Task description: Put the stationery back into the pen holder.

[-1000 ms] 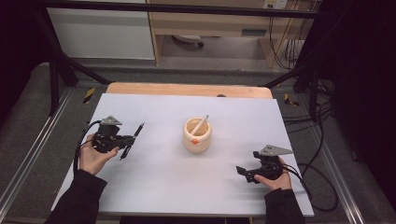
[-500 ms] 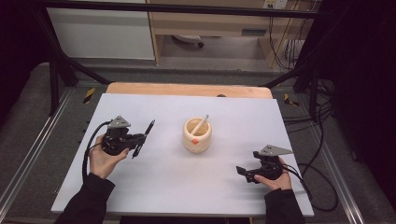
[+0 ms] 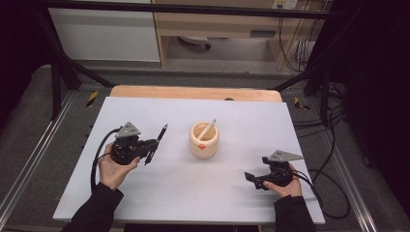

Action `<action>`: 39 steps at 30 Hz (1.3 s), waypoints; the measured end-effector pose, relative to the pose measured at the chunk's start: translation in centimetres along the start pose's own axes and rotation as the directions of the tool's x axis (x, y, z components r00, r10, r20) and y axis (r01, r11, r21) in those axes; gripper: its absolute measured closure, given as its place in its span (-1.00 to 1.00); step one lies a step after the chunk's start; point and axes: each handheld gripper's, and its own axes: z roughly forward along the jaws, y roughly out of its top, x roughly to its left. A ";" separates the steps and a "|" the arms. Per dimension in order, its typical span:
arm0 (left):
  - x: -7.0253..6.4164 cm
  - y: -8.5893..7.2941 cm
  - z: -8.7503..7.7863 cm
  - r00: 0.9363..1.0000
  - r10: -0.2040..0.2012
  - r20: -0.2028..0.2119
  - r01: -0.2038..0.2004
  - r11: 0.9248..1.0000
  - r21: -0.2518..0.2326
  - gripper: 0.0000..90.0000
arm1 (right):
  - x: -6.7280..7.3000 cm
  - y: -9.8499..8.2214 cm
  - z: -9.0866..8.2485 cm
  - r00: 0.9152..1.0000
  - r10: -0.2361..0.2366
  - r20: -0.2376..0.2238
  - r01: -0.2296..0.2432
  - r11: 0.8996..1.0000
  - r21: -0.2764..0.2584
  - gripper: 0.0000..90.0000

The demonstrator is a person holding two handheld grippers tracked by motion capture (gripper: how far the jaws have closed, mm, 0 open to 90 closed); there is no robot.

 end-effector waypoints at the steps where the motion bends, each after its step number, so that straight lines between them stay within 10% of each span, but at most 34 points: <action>1: -0.1 0.0 0.1 1.000 0.004 0.001 -0.004 1.000 0.002 0.76 | 0.0 0.0 0.0 1.000 -0.001 0.001 0.001 1.000 0.000 -0.98; 39: -3.9 5.2 1.4 0.996 0.040 0.077 -0.025 0.981 -0.192 0.76 | 0.0 0.0 0.2 1.000 -0.006 0.000 0.006 1.000 0.007 -0.98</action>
